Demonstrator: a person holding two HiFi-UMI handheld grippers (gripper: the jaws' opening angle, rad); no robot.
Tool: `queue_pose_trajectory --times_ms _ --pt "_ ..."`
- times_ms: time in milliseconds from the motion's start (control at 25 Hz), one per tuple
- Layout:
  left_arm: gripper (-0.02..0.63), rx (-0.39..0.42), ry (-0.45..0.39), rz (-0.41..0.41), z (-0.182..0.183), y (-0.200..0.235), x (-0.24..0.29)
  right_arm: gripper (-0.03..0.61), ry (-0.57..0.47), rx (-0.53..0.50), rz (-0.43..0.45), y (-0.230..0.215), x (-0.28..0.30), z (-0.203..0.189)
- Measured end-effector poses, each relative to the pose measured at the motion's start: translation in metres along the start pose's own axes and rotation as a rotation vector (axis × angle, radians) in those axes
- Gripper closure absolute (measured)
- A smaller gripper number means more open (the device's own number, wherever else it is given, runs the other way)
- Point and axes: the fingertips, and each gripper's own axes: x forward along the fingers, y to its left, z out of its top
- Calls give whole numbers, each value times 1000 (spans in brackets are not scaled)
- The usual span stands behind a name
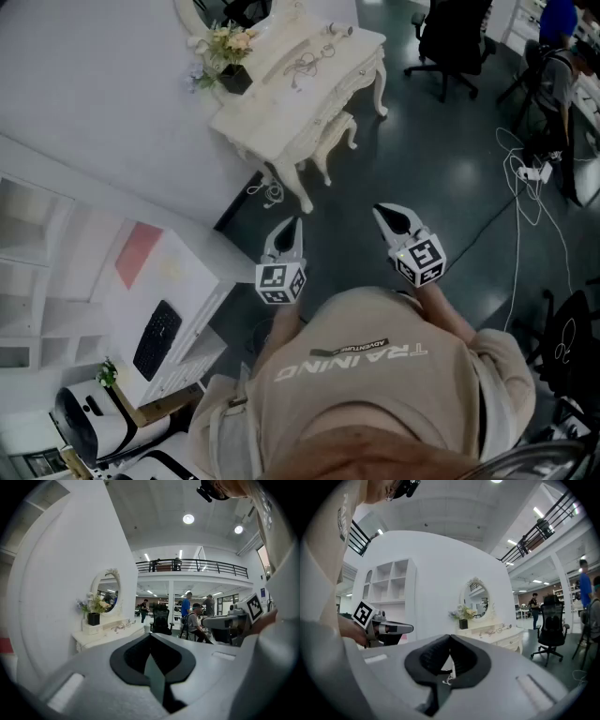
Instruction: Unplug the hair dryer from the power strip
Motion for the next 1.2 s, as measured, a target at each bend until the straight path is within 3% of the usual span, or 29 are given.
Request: queue_pose_trajectory --times_ms 400,920,1040,1200 --pt "607 0 53 -72 -12 19 3 575 9 29 -46 11 24 -7" --pt "607 -30 91 -153 -54 34 10 575 85 57 -96 21 37 -49" --pt "607 -68 122 -144 -67 32 18 575 99 65 -71 14 41 -52" --pt "607 -44 126 -135 -62 24 47 575 87 30 -23 -17 57 -43"
